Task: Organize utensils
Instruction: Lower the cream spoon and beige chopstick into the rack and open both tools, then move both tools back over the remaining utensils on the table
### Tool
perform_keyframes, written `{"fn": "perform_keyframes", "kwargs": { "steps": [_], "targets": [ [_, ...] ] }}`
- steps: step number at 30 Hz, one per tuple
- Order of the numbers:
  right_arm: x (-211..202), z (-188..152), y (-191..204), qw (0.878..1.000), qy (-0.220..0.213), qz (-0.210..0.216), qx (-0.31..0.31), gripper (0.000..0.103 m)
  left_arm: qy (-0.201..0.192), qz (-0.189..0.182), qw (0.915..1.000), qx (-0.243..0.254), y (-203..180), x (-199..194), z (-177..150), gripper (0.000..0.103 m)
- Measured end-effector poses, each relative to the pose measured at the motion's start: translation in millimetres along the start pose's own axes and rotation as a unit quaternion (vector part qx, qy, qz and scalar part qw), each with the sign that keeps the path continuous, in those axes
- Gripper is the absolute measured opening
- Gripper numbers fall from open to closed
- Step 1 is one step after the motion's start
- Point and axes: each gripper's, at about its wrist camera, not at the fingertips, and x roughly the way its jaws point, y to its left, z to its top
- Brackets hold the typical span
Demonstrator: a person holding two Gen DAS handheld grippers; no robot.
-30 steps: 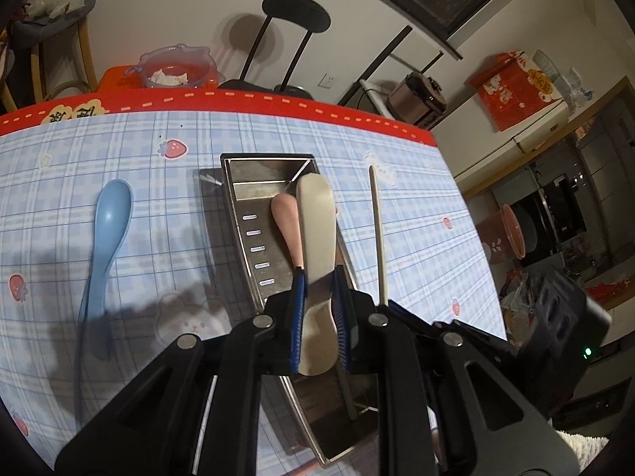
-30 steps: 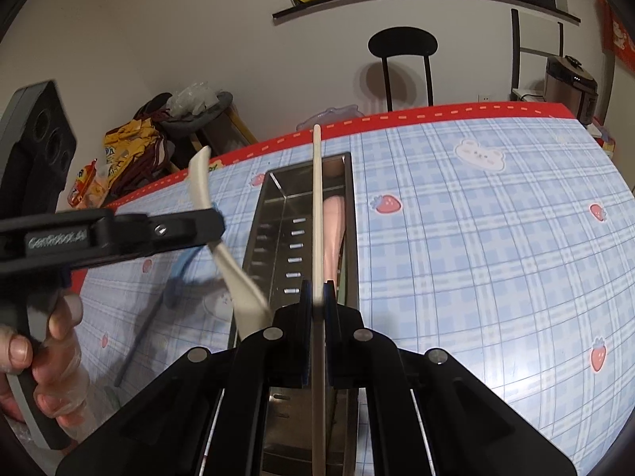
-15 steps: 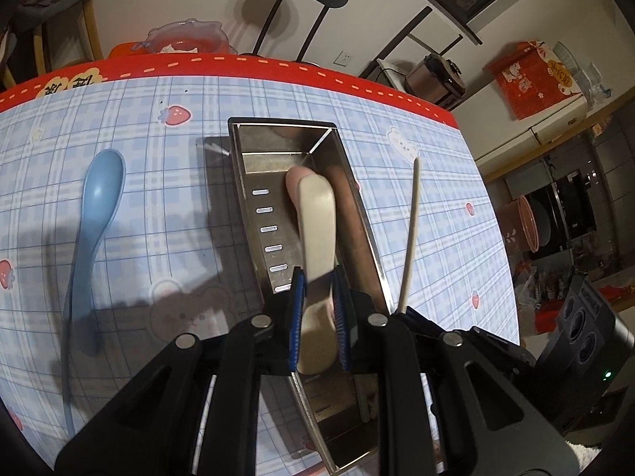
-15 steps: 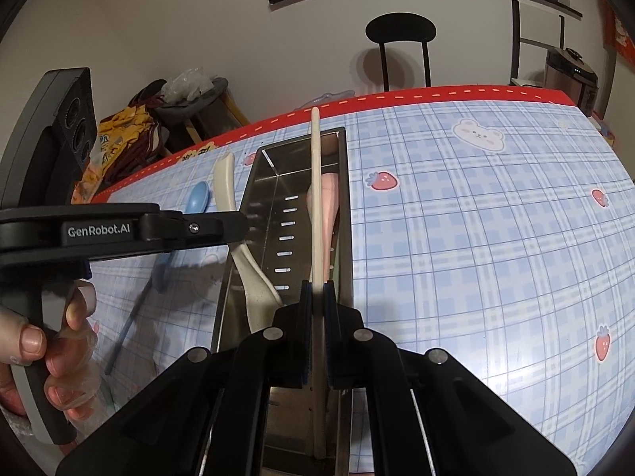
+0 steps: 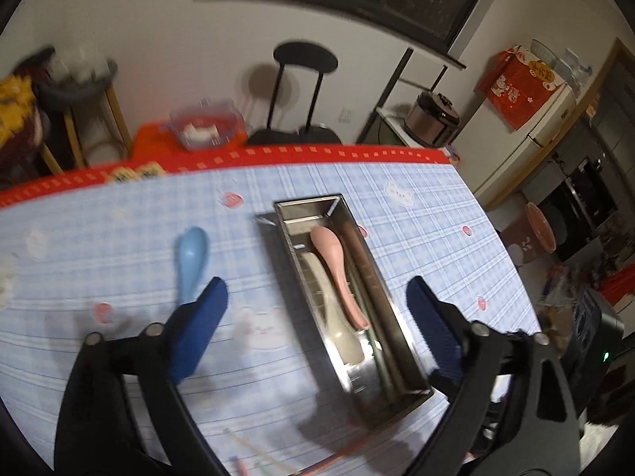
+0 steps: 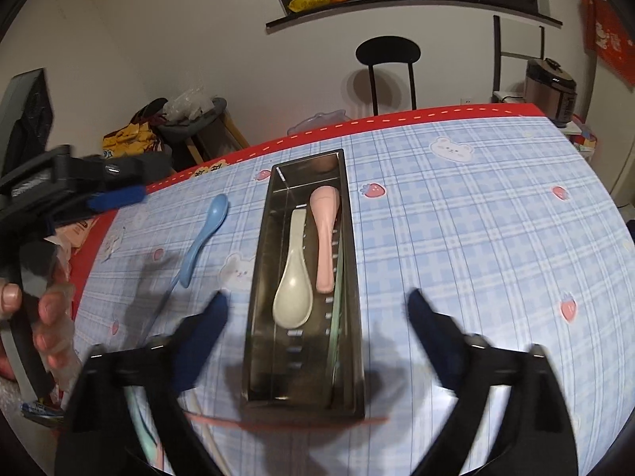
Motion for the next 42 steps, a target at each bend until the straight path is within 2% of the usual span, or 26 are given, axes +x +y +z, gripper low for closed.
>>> {"fn": "perform_keyframes", "kwargs": {
  "steps": [5,12,24,29,38,42],
  "targets": [
    [-15.3,-26.5,18.0,0.999,0.006,-0.015,-0.033,0.097,-0.011,0.027,0.9994,0.019,10.1,-38.7,-27.5,0.097],
    [-20.0,-68.7,43.2,0.997,0.038,-0.012,-0.065,0.097,-0.001,0.05,0.9988,0.002,35.6,-76.3,-93.6,0.097],
    [-13.6,-122.6,67.8,0.992,0.088,-0.013,-0.091,0.097,0.053,0.083,0.9936,-0.054,68.2,-85.6,-203.2,0.097],
    [-9.6,-138.9,73.9,0.989,0.103,-0.013,-0.108,0.097,0.086,0.082,0.9892,-0.087,78.0,-80.9,-238.9,0.097],
    [-1.5,-143.7,85.3,0.982,0.13,0.003,-0.134,0.097,0.085,0.077,0.9771,-0.179,97.4,-83.9,-262.6,0.097],
    [0.7,-143.3,91.0,0.979,0.137,0.015,-0.152,0.097,0.08,0.083,0.9766,-0.182,97.4,-83.5,-263.9,0.097]
  ]
}}
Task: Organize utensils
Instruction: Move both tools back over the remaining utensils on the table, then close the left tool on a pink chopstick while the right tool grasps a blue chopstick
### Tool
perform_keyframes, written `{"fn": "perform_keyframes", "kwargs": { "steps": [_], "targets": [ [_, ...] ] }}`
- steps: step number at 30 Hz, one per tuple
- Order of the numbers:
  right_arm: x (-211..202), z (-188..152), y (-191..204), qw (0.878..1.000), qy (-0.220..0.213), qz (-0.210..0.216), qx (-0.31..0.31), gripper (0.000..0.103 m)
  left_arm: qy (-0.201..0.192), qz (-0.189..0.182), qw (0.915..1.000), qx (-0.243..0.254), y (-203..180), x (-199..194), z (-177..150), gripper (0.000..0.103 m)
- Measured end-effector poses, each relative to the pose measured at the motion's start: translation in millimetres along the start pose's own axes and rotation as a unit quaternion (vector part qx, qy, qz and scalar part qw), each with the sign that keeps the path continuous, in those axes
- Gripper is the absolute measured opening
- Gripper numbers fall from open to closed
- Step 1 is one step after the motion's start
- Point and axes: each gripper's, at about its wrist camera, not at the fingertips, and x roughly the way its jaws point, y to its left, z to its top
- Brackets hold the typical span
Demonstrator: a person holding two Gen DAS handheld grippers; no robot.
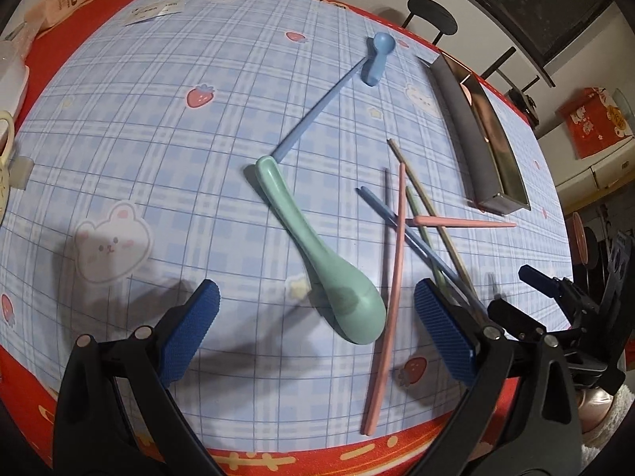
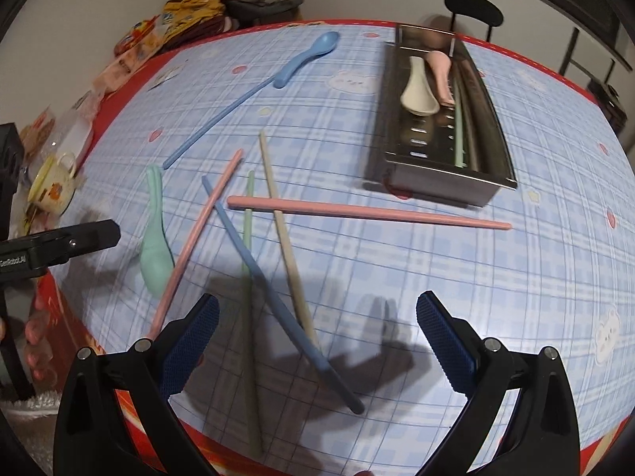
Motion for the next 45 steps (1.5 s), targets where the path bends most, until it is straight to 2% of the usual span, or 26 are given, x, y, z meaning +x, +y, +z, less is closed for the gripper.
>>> {"fn": "perform_keyframes", "kwargs": {
  "steps": [3,7,13,15,17,20,32,41,45],
  "targets": [
    [0.1,2.1,3.1,1.0,-0.001,0.007,-0.02,0.095,-0.007,0.003,1.0,-0.003,-0.3,0.8,-1.8,0.097],
    [6.4,5.4,8.5,0.998,0.015,0.027,-0.054,0.07,-0.017,-0.003,0.9999,0.0,-2.9,0.1,-7.6,0.097],
    [11.9,8.5,20.0,0.994,0.018,0.045,-0.095,0.038,-0.033,-0.007,0.998,0.054,-23.4,-3.6,-11.2,0.095],
    [15.1,8.3,23.7,0.993,0.021,0.043,-0.108,0.029,-0.036,-0.013,0.9968,0.07,-30.5,-4.4,-12.2,0.091],
    [19.5,7.3,26.7,0.992,0.025,0.046,-0.115,0.022,-0.032,-0.016,0.9959,0.084,-37.0,-2.4,-13.1,0.08],
    [23.4,8.2,27.5,0.991,0.026,0.05,-0.119,0.017,-0.018,-0.021,0.9951,0.095,-41.6,1.7,-15.1,0.07],
    [34.7,10.1,26.6,0.993,0.026,0.058,-0.102,0.015,0.013,-0.059,0.9896,0.131,-55.2,9.0,-16.8,0.039],
    [33.7,7.4,27.3,0.992,0.028,0.063,-0.103,0.011,0.025,-0.071,0.9877,0.137,-59.5,17.7,-15.3,0.034],
    [33.8,6.7,27.7,0.992,0.027,0.064,-0.102,0.011,0.03,-0.061,0.9868,0.147,-63.1,25.6,-10.0,0.029]
  ]
}}
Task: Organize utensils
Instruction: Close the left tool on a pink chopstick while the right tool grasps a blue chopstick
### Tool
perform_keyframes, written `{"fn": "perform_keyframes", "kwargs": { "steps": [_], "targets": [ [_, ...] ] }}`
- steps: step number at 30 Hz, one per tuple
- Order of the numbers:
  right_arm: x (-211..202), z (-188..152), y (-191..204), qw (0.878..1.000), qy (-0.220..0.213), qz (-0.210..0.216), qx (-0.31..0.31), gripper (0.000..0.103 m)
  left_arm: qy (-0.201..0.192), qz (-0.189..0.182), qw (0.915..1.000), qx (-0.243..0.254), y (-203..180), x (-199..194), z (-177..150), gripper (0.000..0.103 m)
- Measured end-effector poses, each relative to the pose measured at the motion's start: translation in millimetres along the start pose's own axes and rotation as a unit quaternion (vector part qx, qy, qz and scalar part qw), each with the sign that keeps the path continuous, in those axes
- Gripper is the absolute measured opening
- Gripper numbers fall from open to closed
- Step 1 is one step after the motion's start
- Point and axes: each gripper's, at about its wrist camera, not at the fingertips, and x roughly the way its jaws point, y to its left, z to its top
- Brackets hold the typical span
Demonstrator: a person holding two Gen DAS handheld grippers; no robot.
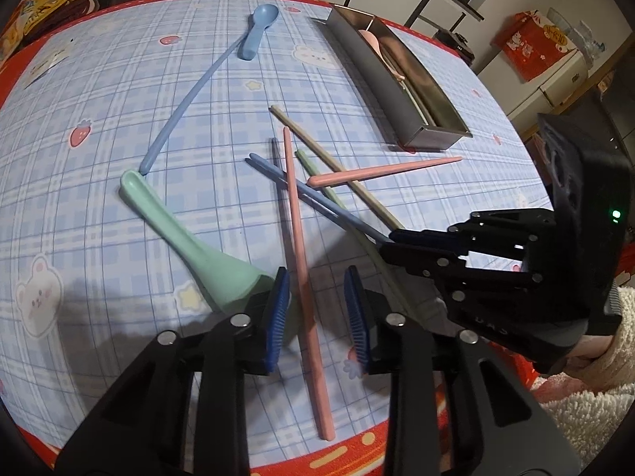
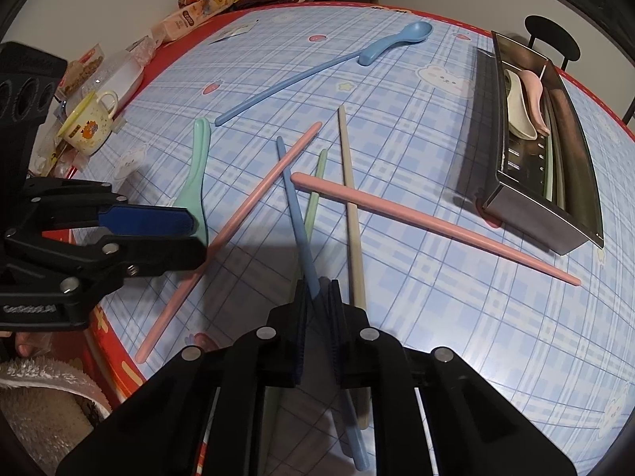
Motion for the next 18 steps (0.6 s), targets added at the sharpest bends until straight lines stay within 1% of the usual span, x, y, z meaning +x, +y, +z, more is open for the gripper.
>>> {"fn": "perform_keyframes", "kwargs": {
  "steps": [4,9,12,14,18],
  "targets": [
    [-0.1,0.0,-1.1,1.0,0.0,0.003,0.002,0.01,0.012,0.013,0.9998,0.01,-2.6,9.7,6.0,0.026],
    [-0.2,0.1,-2.9,1.0,0.0,0.006,0.005,0.01,0.027,0.032,0.9988,0.027,-8.2,18.2,9.0,0.025],
    [-0.3,-0.1,-3.4,1.0,-0.001,0.008,0.007,0.01,0.031,0.039,0.9983,0.031,-9.4,20.4,8.4,0.024],
    [-0.1,-0.3,-3.5,1.0,-0.002,0.009,0.009,0.01,0.032,0.049,0.9977,0.035,-11.0,23.1,8.3,0.021],
    [0.3,0.0,-4.6,1.0,-0.001,0.013,0.016,0.01,0.03,0.052,0.9976,0.036,-12.8,26.1,7.8,0.018]
  ]
}}
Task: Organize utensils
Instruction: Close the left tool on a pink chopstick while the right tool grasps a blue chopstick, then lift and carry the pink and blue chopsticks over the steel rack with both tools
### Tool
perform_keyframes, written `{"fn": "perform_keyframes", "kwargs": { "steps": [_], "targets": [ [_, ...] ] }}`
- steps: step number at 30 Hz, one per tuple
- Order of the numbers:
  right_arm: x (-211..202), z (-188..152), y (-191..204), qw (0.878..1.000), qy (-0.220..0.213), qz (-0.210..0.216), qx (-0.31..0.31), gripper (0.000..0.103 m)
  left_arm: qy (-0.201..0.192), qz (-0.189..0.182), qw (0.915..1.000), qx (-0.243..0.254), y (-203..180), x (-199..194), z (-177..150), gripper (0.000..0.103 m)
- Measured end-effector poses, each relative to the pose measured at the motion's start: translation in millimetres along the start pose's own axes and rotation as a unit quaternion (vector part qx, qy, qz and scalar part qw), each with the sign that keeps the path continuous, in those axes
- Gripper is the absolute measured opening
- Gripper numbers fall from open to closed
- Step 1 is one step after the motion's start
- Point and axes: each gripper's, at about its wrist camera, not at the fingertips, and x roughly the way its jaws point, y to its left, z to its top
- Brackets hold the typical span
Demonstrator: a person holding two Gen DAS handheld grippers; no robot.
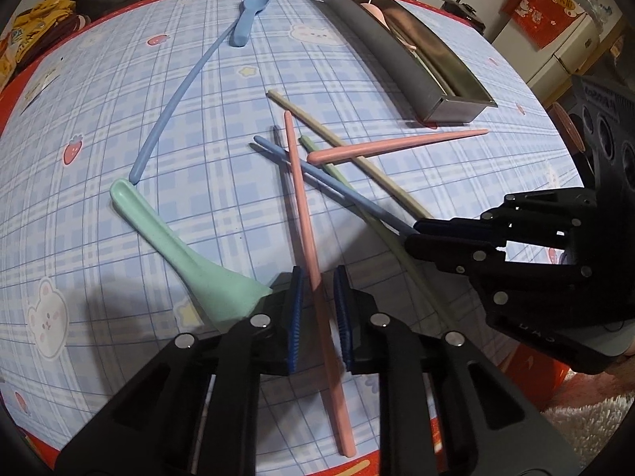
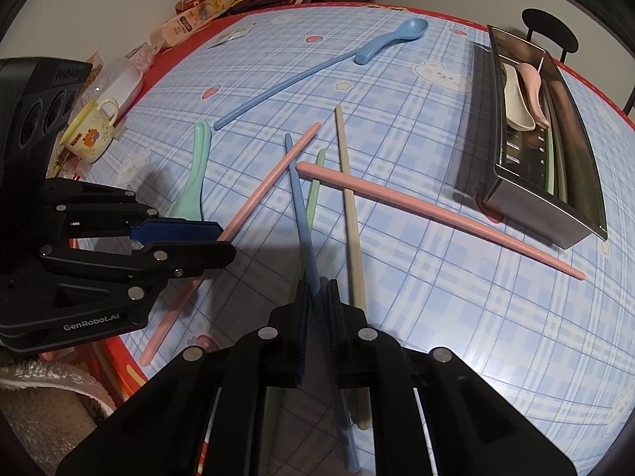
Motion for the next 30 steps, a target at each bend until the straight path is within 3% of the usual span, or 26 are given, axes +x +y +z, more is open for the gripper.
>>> {"fn": "perform_keyframes", "kwargs": {
  "steps": [9,11,18,30],
  "targets": [
    [-1.2,-0.5,-2.0,1.0,0.001,0.005,0.007,0.01,-0.005,0.002,0.9998,-0.018,0.6,1.9,-0.6,0.017],
    [-1.2,-0.5,-0.9,1.0,0.0,0.001,0.004,0.008,-0.007,0.007,0.9997,-0.024,3.2,1.5,-1.8,0.011],
    [-1.5,0.1,-1.4,1.0,0.002,-0.001,0.006,0.006,-0.008,-0.007,0.9994,-0.033,8.5,-1.6,-4.5,0.01],
    [-17.0,-3.0,-9.5,0.997,-0.017,0.031,0.062,0.006,-0.024,-0.065,0.9919,-0.106,26.1,-22.6,-15.6,0.01]
  ]
}}
